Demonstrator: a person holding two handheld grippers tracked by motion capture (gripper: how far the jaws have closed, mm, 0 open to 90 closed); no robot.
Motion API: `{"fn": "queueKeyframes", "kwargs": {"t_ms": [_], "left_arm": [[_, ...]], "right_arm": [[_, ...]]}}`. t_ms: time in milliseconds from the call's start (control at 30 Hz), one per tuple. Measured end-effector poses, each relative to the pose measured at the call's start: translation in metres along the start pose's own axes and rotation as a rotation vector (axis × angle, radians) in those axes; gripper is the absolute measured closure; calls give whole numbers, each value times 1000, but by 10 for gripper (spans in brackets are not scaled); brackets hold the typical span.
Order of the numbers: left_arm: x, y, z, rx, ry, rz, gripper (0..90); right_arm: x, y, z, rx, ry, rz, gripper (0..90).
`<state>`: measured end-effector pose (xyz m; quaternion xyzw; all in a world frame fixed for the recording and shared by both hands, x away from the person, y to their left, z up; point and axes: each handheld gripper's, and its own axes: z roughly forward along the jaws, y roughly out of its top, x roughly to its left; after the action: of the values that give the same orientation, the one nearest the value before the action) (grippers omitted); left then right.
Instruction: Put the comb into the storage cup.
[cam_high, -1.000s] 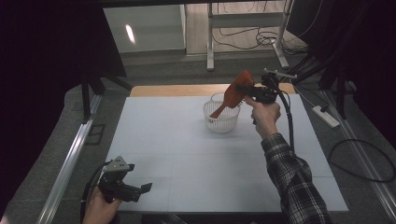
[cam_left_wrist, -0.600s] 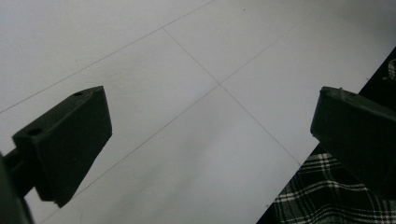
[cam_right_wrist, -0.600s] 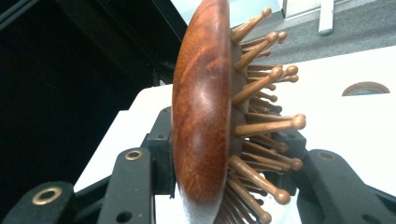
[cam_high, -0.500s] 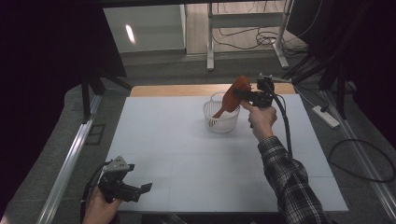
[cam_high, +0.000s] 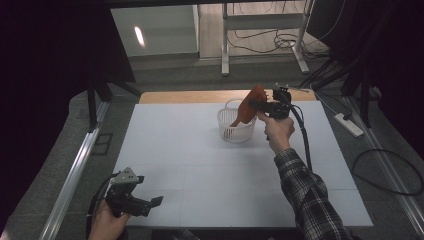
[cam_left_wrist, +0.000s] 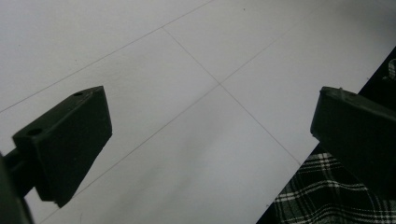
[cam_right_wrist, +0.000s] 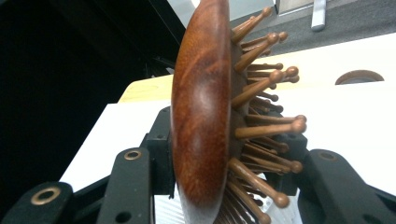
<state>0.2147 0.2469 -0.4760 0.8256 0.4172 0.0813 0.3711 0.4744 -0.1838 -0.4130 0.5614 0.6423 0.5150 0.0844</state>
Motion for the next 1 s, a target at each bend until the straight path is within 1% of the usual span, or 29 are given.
{"fn": "queueKeyframes", "kwargs": {"t_ms": [233,433,567,667,867,1000], "left_arm": [[0,0,0,4,0,3,0],[0,1,1,6,1,5,0],[-1,1,1,10,1,7,0],[-1,1,1,12,2,8,0],[-1,1,2,14,1,9,0],[-1,1,2,15,3,11,0]], "right_arm": [[-5,-3,0,1,6,12,517],[-12,-7,-1,-9,7,48,490],[-16,-9,-2,-10,3,56,473],[-17,-10,-3,-11,-4,55,457],[-17,-11,-3,-12,-21,24,427],[-17,-11,-2,-5,-28,16,408]]}}
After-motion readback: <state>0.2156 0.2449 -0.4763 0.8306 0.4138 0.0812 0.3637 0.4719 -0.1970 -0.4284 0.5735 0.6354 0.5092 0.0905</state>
